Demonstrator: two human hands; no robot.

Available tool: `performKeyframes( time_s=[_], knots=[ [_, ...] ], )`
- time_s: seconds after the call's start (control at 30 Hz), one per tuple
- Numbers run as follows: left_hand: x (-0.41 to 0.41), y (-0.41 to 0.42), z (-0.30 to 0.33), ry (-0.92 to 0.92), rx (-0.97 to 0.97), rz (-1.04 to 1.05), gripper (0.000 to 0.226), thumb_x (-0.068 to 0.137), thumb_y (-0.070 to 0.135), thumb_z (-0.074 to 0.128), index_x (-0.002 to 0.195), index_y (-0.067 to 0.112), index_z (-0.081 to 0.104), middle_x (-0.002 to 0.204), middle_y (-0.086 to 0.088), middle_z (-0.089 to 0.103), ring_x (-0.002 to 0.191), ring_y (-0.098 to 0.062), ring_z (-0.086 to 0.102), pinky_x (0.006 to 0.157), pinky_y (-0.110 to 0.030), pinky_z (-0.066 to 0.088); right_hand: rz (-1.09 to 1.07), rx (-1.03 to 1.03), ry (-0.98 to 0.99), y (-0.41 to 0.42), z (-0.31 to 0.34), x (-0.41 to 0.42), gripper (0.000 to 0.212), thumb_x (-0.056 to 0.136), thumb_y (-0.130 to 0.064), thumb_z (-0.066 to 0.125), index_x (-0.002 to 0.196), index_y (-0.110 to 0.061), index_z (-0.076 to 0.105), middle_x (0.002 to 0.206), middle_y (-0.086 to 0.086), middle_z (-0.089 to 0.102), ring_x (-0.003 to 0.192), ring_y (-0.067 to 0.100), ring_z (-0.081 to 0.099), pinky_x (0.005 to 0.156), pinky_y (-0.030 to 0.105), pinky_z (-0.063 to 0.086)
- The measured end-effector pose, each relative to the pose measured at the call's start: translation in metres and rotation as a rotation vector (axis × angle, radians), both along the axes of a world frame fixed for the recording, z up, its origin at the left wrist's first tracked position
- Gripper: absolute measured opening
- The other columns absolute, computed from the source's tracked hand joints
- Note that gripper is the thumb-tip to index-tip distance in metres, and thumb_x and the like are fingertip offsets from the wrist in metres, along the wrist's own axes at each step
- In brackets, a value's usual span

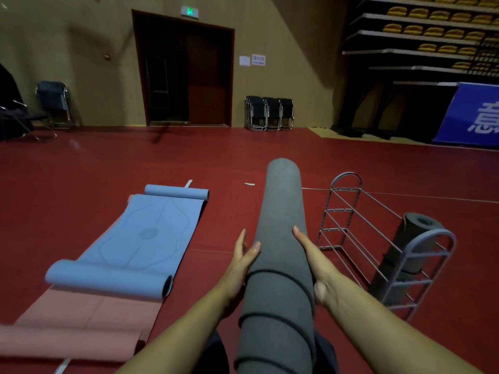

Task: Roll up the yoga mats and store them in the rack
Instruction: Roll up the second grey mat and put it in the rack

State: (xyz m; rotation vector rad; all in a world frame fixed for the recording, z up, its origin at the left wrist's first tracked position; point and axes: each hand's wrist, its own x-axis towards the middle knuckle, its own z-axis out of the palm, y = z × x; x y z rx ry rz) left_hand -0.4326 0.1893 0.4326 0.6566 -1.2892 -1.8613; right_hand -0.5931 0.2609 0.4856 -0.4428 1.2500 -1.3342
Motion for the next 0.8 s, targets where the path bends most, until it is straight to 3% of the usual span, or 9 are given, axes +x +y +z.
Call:
performKeyframes(
  time_s=[0.17, 0.27, 0.4, 0.47, 0.53, 0.57, 0.67, 0.73, 0.8],
  knots=[
    [0.002, 0.000, 0.016, 0.047, 0.092, -0.024, 0.042, 0.106, 0.025, 0.045, 0.148, 0.025, 0.042, 0.122, 0.015, 0.058, 0.086, 0.013, 0.068, 0.067, -0.009, 0.052, -0.027, 0.076, -0.054, -0.004, -0.013, 0.008, 0.077, 0.082, -0.071, 0.069, 0.129, -0.011, 0.068, 0.111, 0.023, 0.075, 0.102, 0.039, 0.073, 0.080, 0.047, 0.061],
    [0.007, 0.001, 0.018, 0.045, 0.146, -0.016, 0.036, 0.109, 0.019, 0.041, 0.143, 0.015, 0.053, 0.121, 0.009, 0.066, 0.087, 0.008, 0.067, 0.066, -0.010, 0.053, -0.031, 0.117, -0.073, -0.001, -0.021, 0.014, 0.081, 0.079, -0.072, 0.072, 0.131, -0.010, 0.066, 0.111, 0.026, 0.074, 0.102, 0.042, 0.073, 0.084, 0.054, 0.061],
    [0.007, 0.007, 0.013, 0.033, 0.283, 0.030, 0.034, 0.109, 0.025, 0.042, 0.125, 0.007, 0.066, 0.086, -0.005, 0.078, 0.072, -0.012, 0.075, 0.060, -0.023, 0.058, -0.046, 0.054, -0.109, -0.002, -0.025, 0.016, 0.062, 0.093, -0.055, 0.066, 0.126, -0.002, 0.070, 0.119, 0.025, 0.071, 0.109, 0.040, 0.071, 0.100, 0.054, 0.054],
    [0.005, 0.007, 0.010, 0.050, 0.293, 0.067, 0.038, 0.109, 0.027, 0.043, 0.132, 0.007, 0.065, 0.103, -0.011, 0.078, 0.087, -0.017, 0.076, 0.072, -0.027, 0.060, -0.001, 0.008, -0.157, 0.002, -0.020, 0.016, 0.051, 0.097, -0.043, 0.061, 0.098, 0.005, 0.079, 0.101, 0.024, 0.075, 0.087, 0.035, 0.076, 0.080, 0.046, 0.061],
    [0.004, 0.008, 0.010, 0.022, 0.248, 0.103, 0.037, 0.109, 0.029, 0.043, 0.121, 0.010, 0.073, 0.108, -0.008, 0.079, 0.092, -0.013, 0.075, 0.077, -0.026, 0.059, 0.027, 0.020, -0.144, 0.005, -0.018, 0.013, 0.043, 0.085, -0.039, 0.063, 0.074, -0.001, 0.079, 0.083, 0.020, 0.075, 0.068, 0.034, 0.072, 0.056, 0.042, 0.061],
    [0.004, 0.011, 0.013, 0.014, 0.243, 0.100, 0.038, 0.110, 0.029, 0.042, 0.110, 0.012, 0.076, 0.098, -0.004, 0.080, 0.084, -0.009, 0.076, 0.070, -0.022, 0.058, 0.038, 0.041, -0.103, 0.006, -0.018, 0.014, 0.045, 0.081, -0.044, 0.063, 0.076, -0.003, 0.080, 0.086, 0.021, 0.076, 0.071, 0.036, 0.073, 0.057, 0.044, 0.062],
    [0.003, 0.013, 0.011, -0.001, 0.260, 0.104, 0.041, 0.110, 0.027, 0.040, 0.098, 0.013, 0.077, 0.081, -0.002, 0.079, 0.069, -0.008, 0.075, 0.054, -0.018, 0.056, 0.027, 0.026, -0.084, 0.007, -0.024, 0.022, 0.059, 0.090, -0.058, 0.056, 0.109, -0.007, 0.079, 0.111, 0.020, 0.076, 0.104, 0.036, 0.072, 0.094, 0.056, 0.056],
    [0.004, 0.015, 0.010, 0.013, 0.304, 0.117, 0.050, 0.110, 0.028, 0.041, 0.087, 0.013, 0.082, 0.083, -0.005, 0.079, 0.070, -0.011, 0.076, 0.054, -0.020, 0.057, 0.005, 0.010, -0.050, 0.006, -0.019, 0.030, 0.059, 0.093, -0.060, 0.053, 0.114, -0.011, 0.077, 0.112, 0.014, 0.077, 0.102, 0.031, 0.074, 0.095, 0.049, 0.055],
    [0.007, 0.017, 0.007, 0.034, 0.356, 0.132, 0.048, 0.109, 0.033, 0.040, 0.098, 0.010, 0.081, 0.093, -0.008, 0.080, 0.077, -0.015, 0.077, 0.060, -0.024, 0.060, 0.004, -0.038, -0.036, 0.002, -0.011, 0.036, 0.059, 0.097, -0.062, 0.047, 0.114, -0.015, 0.077, 0.113, 0.011, 0.077, 0.096, 0.026, 0.076, 0.089, 0.041, 0.055]
  ],
)
